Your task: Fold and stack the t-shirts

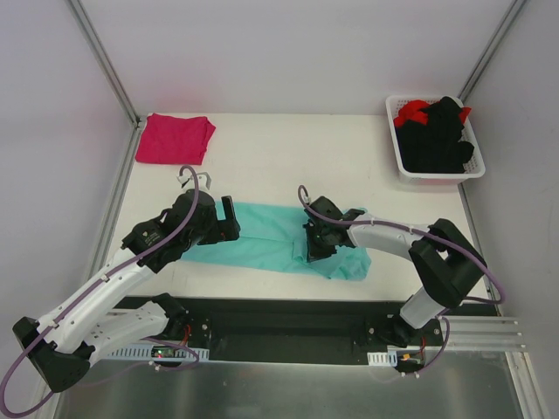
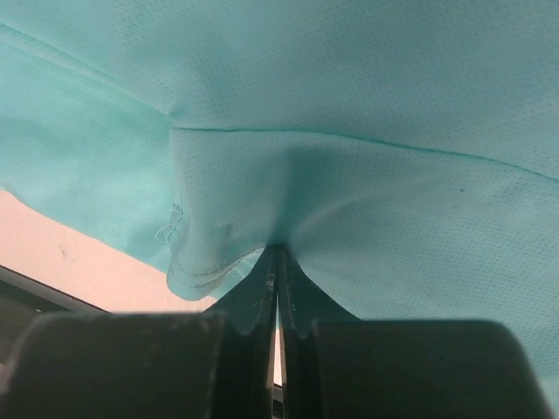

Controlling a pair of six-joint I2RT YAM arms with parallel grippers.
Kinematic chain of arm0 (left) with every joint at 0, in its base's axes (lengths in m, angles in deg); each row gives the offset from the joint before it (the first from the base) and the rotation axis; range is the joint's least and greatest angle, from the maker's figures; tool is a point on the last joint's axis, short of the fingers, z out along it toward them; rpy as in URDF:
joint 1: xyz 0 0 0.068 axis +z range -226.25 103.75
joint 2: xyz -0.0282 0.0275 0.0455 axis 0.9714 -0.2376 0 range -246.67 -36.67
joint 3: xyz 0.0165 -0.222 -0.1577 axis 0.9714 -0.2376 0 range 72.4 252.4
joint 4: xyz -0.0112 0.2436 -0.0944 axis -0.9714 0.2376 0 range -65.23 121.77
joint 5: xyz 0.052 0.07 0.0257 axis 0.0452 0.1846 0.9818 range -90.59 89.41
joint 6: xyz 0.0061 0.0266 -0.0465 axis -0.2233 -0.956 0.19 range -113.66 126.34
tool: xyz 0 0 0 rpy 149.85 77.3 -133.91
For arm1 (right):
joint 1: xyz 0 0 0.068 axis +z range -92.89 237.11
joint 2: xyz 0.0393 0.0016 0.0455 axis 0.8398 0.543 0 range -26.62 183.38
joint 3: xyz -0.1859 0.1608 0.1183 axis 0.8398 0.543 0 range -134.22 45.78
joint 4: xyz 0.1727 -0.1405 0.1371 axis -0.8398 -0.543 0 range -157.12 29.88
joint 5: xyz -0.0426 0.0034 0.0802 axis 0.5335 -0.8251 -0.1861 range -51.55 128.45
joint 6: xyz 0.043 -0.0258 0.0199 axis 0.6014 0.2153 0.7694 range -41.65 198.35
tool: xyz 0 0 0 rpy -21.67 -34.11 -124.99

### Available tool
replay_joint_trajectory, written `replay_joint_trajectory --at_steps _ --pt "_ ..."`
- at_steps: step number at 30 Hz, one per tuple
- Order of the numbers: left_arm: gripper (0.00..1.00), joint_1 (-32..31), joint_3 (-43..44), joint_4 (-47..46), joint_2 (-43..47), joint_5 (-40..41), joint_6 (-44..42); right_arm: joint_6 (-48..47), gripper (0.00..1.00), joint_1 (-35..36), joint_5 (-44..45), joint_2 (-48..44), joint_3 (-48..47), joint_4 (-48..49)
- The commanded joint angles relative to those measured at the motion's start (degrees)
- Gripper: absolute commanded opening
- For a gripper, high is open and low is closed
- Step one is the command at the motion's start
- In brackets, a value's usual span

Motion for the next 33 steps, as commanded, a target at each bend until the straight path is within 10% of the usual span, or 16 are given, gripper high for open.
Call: replay_joint_trajectory --at_steps 1,33 --pt "0.97 0.6 2.0 0.3 -0.1 -0.1 -0.7 -0.5 0.01 0.6 0.0 -0.1 0.3 -3.1" --pt "0.97 0.5 1.5 0.3 -0.3 0.2 -0.4 -0.2 0.01 0.1 1.9 -0.3 -9.8 -4.5"
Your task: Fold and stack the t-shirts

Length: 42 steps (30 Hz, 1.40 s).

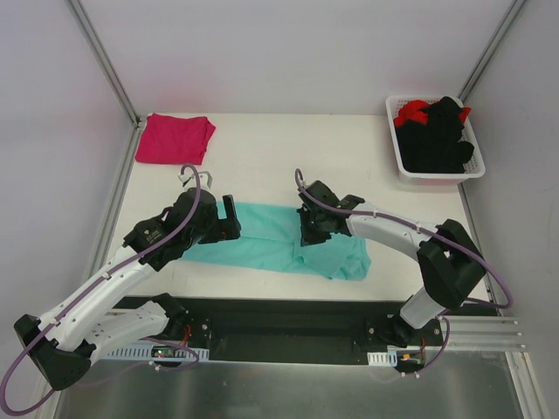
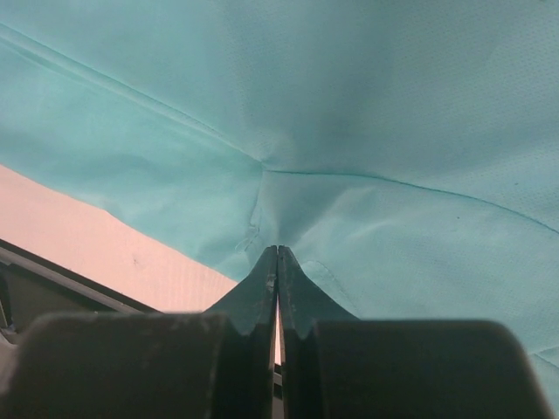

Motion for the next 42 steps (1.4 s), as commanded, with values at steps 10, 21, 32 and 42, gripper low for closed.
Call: replay_joint_trajectory --at_steps 10,21,32,42 --pt "0.98 0.6 0.1 0.4 0.4 0.1 0.0 2.8 0.01 0.7 -2.1 4.0 4.9 6.9" --pt "0.98 0.5 -0.5 0.3 0.6 -0.1 0.4 4.0 0.01 2.9 -3.1 6.9 4.7 9.1" --pt "0.97 0.6 -2.8 -3.9 -2.0 -2.3 0.1 2.2 0.09 3.3 0.8 -2.0 -2.9 -3.0" --pt "0.96 0.6 -5.8 -15.8 -11.4 -9.7 -1.3 2.8 0.14 2.6 5.2 -12.5 4.2 -7.7"
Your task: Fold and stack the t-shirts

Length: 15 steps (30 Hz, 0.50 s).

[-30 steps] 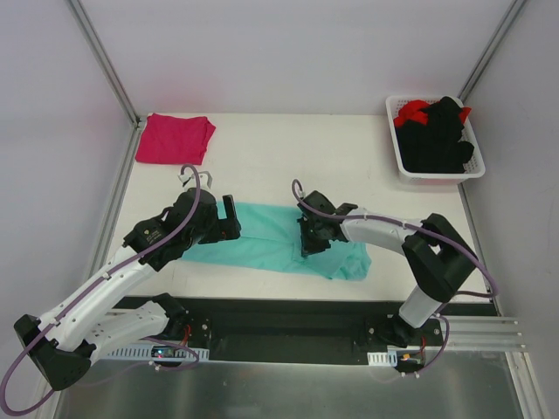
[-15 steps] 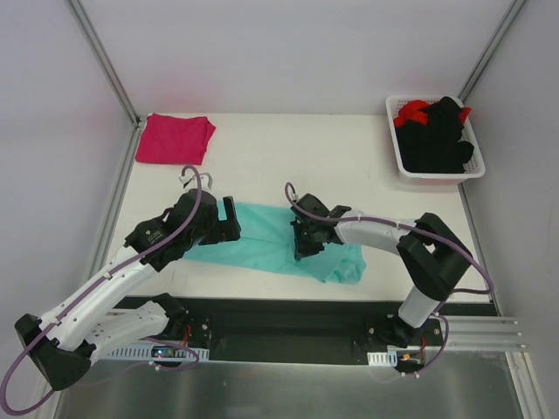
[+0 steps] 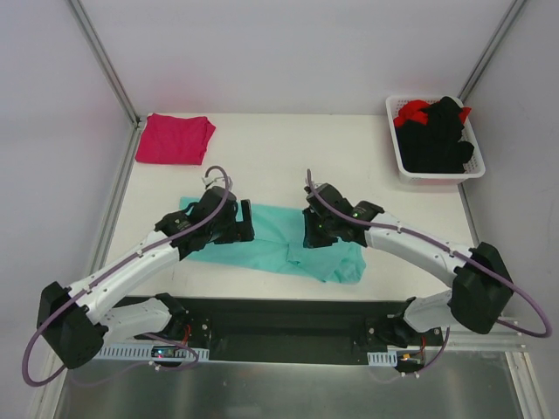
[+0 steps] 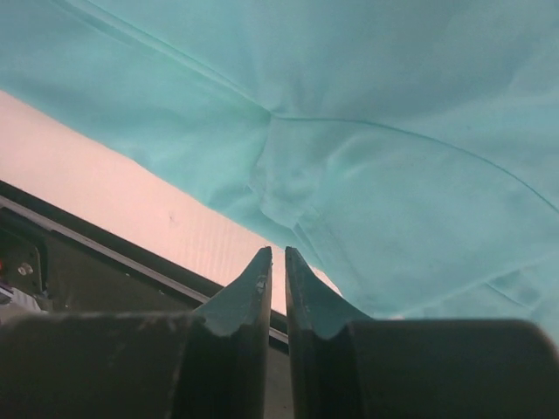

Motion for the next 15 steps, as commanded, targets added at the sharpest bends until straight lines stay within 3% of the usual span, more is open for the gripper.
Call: replay_joint_trajectory --at_steps 1,8,15 --pt "0.95 0.6 -2.5 -9.8 -4.0 -7.7 -0.8 0.5 0.14 -0.7 3.2 -3.5 4.4 -3.9" --pt "0.94 0.6 -1.4 -16.2 -11.5 -13.8 -0.4 2.8 0.26 -1.0 3.1 -6.1 11.5 -2.7" --pt "0.94 0.6 -0.6 -16.5 -11.9 -14.2 -1.0 4.2 0.43 -0.9 3.6 -11.7 16.0 -4.5"
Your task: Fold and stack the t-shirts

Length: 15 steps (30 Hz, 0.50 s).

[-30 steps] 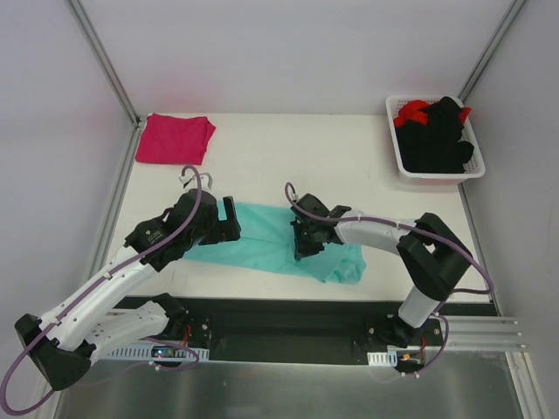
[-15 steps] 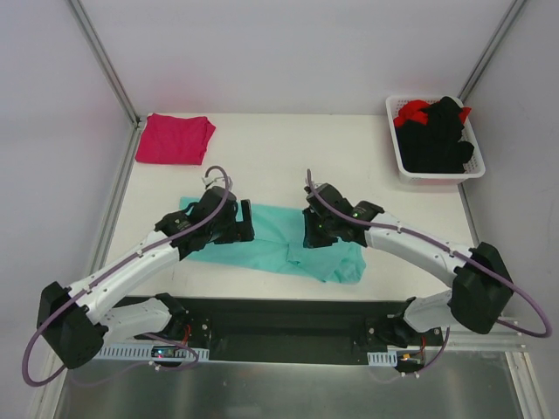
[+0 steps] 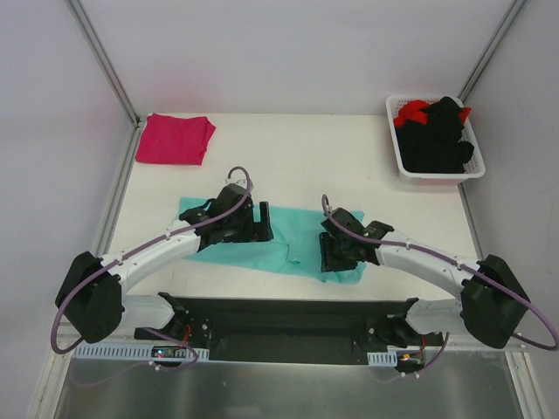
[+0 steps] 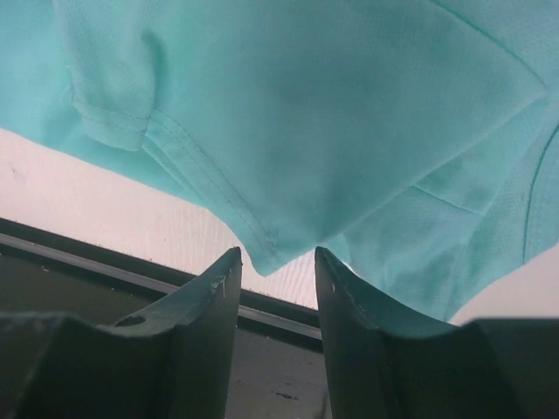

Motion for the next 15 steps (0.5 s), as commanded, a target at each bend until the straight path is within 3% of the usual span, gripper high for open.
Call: replay_joint_trajectory --at_steps 1,15 --pt "0.94 0.6 2.1 -2.3 0.3 -2.0 -1.4 1.6 0.43 0.0 1.8 -5.1 0.6 -2.5" --pt "0.94 0.6 3.6 -7.1 -8.7 -2.4 -3.4 2.4 0.42 0.0 1.6 -9.6 5.0 -4.6"
